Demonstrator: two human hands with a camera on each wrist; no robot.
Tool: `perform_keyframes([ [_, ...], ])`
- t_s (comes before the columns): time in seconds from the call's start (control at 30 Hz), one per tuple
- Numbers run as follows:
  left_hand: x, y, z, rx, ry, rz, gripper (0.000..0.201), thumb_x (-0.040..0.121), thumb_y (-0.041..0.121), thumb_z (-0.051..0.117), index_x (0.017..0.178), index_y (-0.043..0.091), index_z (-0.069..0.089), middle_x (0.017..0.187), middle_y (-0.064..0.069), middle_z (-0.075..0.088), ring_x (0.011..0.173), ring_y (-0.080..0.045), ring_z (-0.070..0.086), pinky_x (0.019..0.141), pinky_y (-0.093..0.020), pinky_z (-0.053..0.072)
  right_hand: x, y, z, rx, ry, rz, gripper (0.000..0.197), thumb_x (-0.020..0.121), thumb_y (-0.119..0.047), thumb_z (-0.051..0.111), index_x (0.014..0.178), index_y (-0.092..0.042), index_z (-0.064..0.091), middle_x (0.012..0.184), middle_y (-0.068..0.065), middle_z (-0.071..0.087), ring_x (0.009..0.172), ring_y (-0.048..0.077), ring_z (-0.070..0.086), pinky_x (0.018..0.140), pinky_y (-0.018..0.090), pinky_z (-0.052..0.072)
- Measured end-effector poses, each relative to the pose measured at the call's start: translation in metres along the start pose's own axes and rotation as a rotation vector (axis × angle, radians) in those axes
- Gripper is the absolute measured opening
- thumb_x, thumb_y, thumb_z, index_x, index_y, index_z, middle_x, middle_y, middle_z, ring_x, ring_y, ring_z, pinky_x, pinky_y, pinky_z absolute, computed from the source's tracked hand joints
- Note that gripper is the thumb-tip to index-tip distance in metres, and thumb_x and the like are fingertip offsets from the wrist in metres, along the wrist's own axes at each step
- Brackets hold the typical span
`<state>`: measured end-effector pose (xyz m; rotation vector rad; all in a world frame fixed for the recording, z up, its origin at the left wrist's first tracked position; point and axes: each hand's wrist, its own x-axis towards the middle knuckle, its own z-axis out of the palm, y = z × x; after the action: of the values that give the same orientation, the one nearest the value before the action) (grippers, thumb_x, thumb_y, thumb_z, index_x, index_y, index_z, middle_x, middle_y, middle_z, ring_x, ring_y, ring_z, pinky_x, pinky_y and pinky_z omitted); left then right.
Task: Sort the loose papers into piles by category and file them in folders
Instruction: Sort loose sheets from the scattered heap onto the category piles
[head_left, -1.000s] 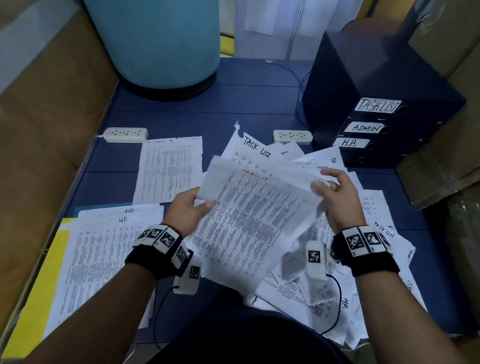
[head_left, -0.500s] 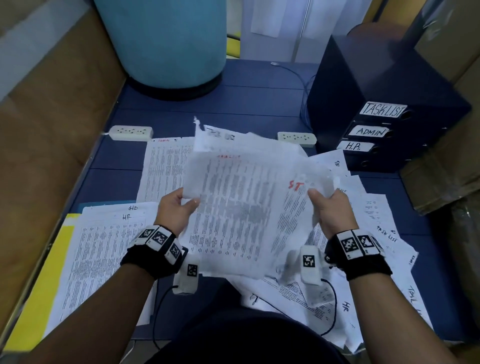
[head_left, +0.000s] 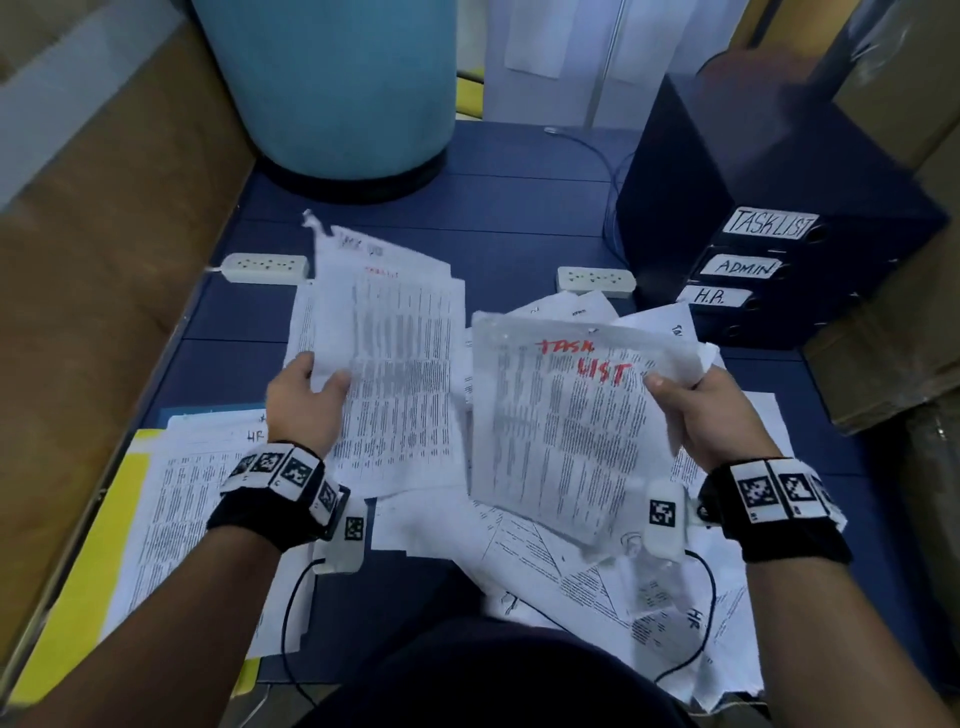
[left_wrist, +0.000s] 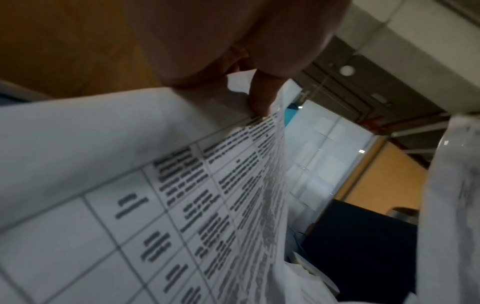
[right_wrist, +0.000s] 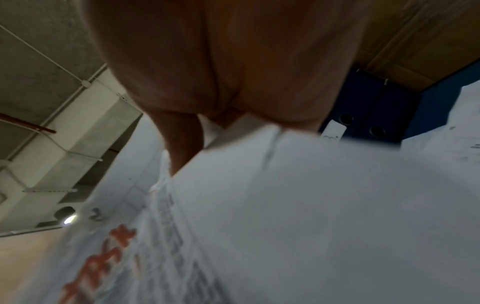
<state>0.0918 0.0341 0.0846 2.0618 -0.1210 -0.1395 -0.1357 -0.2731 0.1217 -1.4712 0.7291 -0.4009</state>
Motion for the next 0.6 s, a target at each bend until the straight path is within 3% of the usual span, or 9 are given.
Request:
perform_keyframes([
  [0.07, -0.007, 0.015, 0.006, -0.018, -0.098, 0.129, 0.013, 0.089, 0.012, 0.062, 0.1, 0.005, 0.062, 0.091, -0.001, 0.067, 0.081, -0.014, 0.062, 0.078, -0.028, 0.05, -0.002, -0.007, 0.006, 0.086, -0.058, -0.001, 0.021, 0.081, -0.013, 0.07, 0.102, -0.013, 0.068, 0.101, 0.008, 0.075, 0.096, 0.024, 0.071, 0.083, 0.038, 0.056],
  [0.1, -0.012, 0.024, 0.009, -0.051, -0.171, 0.17, 0.007, 0.089, 0.009, 0.062, 0.096, 0.009, 0.062, 0.086, 0.005, 0.067, 0.077, -0.008, 0.061, 0.074, -0.023, 0.049, 0.0, -0.009, 0.01, 0.117, -0.063, 0.012, 0.035, 0.07, -0.024, 0.074, 0.103, -0.013, 0.067, 0.098, 0.004, 0.075, 0.092, 0.02, 0.071, 0.079, 0.036, 0.057],
  [0.13, -0.017, 0.033, 0.011, -0.094, -0.249, 0.201, 0.009, 0.089, 0.006, 0.063, 0.094, 0.014, 0.062, 0.083, 0.011, 0.067, 0.076, -0.003, 0.062, 0.072, -0.019, 0.048, 0.002, -0.01, 0.014, 0.142, -0.052, 0.021, 0.047, 0.061, -0.032, 0.075, 0.104, -0.013, 0.066, 0.095, 0.001, 0.076, 0.089, 0.017, 0.071, 0.075, 0.035, 0.056],
  [0.17, -0.022, 0.041, 0.012, -0.131, -0.332, 0.214, 0.014, 0.088, 0.005, 0.064, 0.094, 0.017, 0.063, 0.083, 0.014, 0.069, 0.077, 0.0, 0.063, 0.073, -0.017, 0.048, 0.006, -0.008, 0.017, 0.162, -0.021, 0.029, 0.051, 0.061, -0.033, 0.075, 0.105, -0.009, 0.065, 0.093, -0.001, 0.076, 0.086, 0.016, 0.071, 0.073, 0.036, 0.055],
  [0.23, -0.03, 0.05, 0.016, -0.207, -0.468, 0.2, 0.017, 0.086, 0.007, 0.067, 0.097, 0.02, 0.065, 0.088, 0.012, 0.073, 0.084, -0.006, 0.067, 0.079, -0.024, 0.052, 0.013, 0.0, 0.025, 0.221, 0.045, 0.05, 0.035, 0.083, -0.019, 0.069, 0.11, 0.002, 0.061, 0.091, 0.003, 0.076, 0.083, 0.02, 0.072, 0.077, 0.042, 0.053],
  [0.3, -0.038, 0.057, 0.018, -0.287, -0.561, 0.171, 0.022, 0.082, 0.01, 0.068, 0.103, 0.017, 0.067, 0.098, -0.001, 0.074, 0.093, -0.02, 0.069, 0.086, -0.036, 0.054, 0.016, 0.008, 0.033, 0.276, 0.033, 0.09, 0.021, 0.097, -0.007, 0.052, 0.115, -0.001, 0.06, 0.097, 0.006, 0.075, 0.089, 0.022, 0.072, 0.08, 0.044, 0.055],
  [0.4, -0.049, 0.06, 0.02, -0.431, -0.634, 0.082, 0.031, 0.077, 0.011, 0.068, 0.107, 0.013, 0.067, 0.107, -0.015, 0.071, 0.103, -0.034, 0.065, 0.093, -0.046, 0.05, 0.016, 0.015, 0.049, 0.332, -0.061, 0.116, 0.025, 0.1, -0.002, 0.042, 0.116, -0.012, 0.058, 0.104, 0.005, 0.074, 0.096, 0.022, 0.07, 0.082, 0.04, 0.058],
  [0.53, -0.054, 0.056, 0.017, -0.471, -0.639, 0.011, 0.025, 0.085, 0.0, 0.064, 0.106, 0.012, 0.066, 0.105, -0.014, 0.072, 0.098, -0.028, 0.067, 0.093, -0.045, 0.05, 0.016, 0.025, 0.06, 0.346, -0.026, 0.169, 0.029, 0.099, -0.002, 0.045, 0.126, -0.008, 0.055, 0.103, 0.008, 0.074, 0.093, 0.023, 0.07, 0.08, 0.039, 0.058],
  [0.6, -0.054, 0.053, 0.016, -0.482, -0.631, 0.004, 0.024, 0.088, -0.002, 0.06, 0.106, 0.012, 0.066, 0.105, -0.014, 0.072, 0.098, -0.028, 0.066, 0.094, -0.044, 0.05, 0.016, 0.028, 0.063, 0.364, -0.025, 0.196, 0.032, 0.099, -0.003, 0.045, 0.13, -0.008, 0.053, 0.11, 0.011, 0.072, 0.099, 0.026, 0.069, 0.085, 0.042, 0.056],
])
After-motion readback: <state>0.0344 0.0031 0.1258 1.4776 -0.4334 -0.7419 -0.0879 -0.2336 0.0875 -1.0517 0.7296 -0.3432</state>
